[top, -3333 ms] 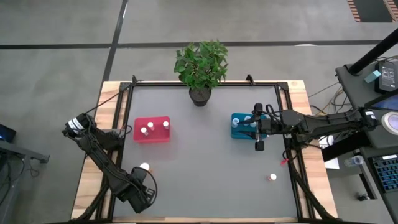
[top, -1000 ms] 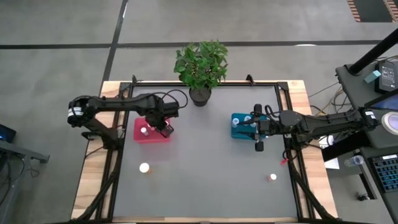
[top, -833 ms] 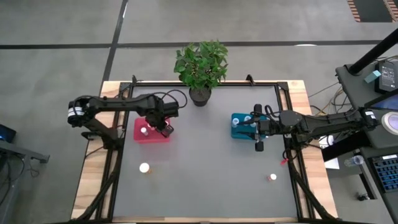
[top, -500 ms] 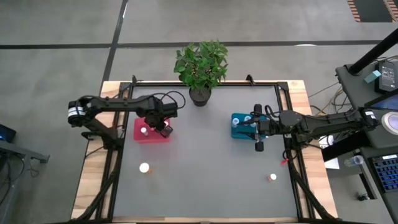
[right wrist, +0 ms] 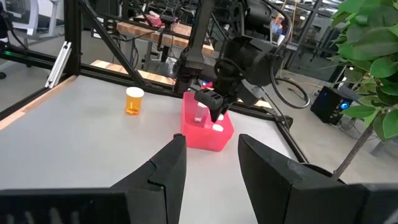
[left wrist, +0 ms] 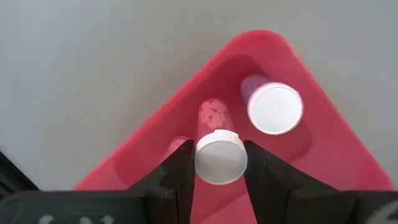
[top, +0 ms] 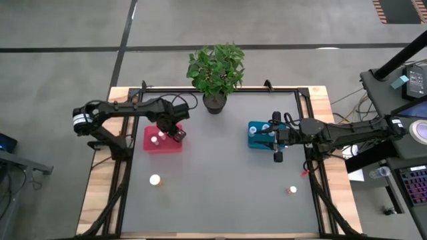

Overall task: Pick and place medicine bottles into bin by pill shape (circle, oval)
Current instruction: Put the pink tablet bottle into the red bin

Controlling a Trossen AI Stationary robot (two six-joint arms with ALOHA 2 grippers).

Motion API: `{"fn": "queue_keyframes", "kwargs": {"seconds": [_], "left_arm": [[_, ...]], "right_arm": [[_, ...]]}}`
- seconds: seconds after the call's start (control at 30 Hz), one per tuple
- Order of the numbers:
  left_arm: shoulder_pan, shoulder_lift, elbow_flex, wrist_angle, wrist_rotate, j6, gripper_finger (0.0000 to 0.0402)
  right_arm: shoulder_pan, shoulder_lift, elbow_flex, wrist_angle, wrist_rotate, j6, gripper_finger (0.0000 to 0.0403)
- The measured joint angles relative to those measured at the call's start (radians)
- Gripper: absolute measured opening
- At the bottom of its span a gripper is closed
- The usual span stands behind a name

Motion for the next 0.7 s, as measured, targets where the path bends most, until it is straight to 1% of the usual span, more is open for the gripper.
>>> {"fn": "queue_keyframes", "kwargs": {"seconds": [0.7], "left_arm": [[0.014,0.0,-0.006,0.005,0.001,0.001,0.0099]], "right_arm": [[0.0,0.0,0.0,-0.002,0.0,-0.003,0.0137]]}}
